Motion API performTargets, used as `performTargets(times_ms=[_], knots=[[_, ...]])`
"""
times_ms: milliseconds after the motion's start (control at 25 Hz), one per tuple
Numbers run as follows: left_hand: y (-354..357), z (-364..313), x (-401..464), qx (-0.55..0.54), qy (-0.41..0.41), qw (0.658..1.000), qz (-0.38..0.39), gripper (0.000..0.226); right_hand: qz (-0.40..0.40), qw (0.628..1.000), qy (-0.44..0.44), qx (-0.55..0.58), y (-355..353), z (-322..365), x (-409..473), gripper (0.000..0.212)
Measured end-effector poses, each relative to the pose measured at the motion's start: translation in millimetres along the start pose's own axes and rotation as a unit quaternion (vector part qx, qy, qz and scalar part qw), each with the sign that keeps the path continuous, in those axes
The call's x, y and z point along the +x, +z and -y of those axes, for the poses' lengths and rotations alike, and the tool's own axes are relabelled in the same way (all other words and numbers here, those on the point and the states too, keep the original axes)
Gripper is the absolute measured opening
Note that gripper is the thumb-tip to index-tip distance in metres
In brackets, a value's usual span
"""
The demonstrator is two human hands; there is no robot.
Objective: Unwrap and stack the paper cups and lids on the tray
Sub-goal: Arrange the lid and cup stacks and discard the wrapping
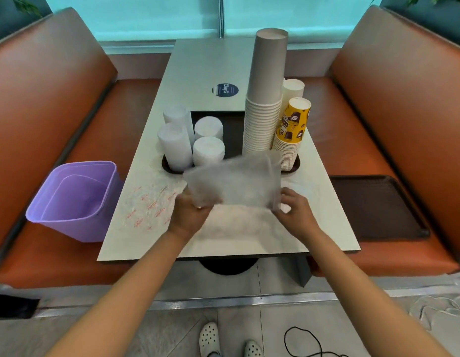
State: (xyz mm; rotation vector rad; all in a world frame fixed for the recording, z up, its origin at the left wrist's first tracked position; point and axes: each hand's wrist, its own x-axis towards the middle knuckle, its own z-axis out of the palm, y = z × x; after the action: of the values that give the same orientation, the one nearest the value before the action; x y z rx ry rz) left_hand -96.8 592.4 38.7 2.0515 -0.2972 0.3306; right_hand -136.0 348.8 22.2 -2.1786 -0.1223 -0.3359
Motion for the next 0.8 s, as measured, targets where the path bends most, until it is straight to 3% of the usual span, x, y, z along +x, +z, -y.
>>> performTargets(times_ms=[80,120,200,320,400,480,520,600,680,800], knots=[[4,19,-27,0.035,-0.063,0.989,0.127,0.032,0.044,0.982,-0.108,-0.148,7,-23,-21,0.008],[4,28,-36,0.046,-0.051,0.981,0.182,0.031,0.068,0.968,-0.142,-0.194,9,-33,-27,0.014],[5,48,-46,0.074,0.022,0.973,0.218,0.026,0.105,0.95,-0.153,-0.253,12,-45,-37,0.031],[7,63,-48,0.057,0.02,0.957,0.283,0.033,0.134,0.924,-0.174,-0.313,13,-50,-47,0.048],[7,65,-47,0.056,0.028,0.949,0.308,0.024,0.155,0.906,-0.227,-0.322,15,-47,-45,0.05],[7,69,-41,0.055,0.031,0.945,0.32,0.031,0.193,0.908,-0.255,-0.271,21,-44,-41,0.044],[6,68,-35,0.06,0.005,0.939,0.339,0.029,0.205,0.929,-0.223,-0.212,23,-40,-41,0.038],[7,61,-24,0.08,-0.089,0.924,0.364,0.019,0.202,0.979,-0.022,-0.034,25,-28,-39,0.038],[9,49,-15,0.064,-0.187,0.917,0.346,0.01,0.134,0.972,0.17,0.095,23,-22,-30,0.031],[13,41,-9,-0.021,-0.261,0.928,0.264,0.026,0.058,0.959,0.253,0.116,24,-24,-17,0.026]])
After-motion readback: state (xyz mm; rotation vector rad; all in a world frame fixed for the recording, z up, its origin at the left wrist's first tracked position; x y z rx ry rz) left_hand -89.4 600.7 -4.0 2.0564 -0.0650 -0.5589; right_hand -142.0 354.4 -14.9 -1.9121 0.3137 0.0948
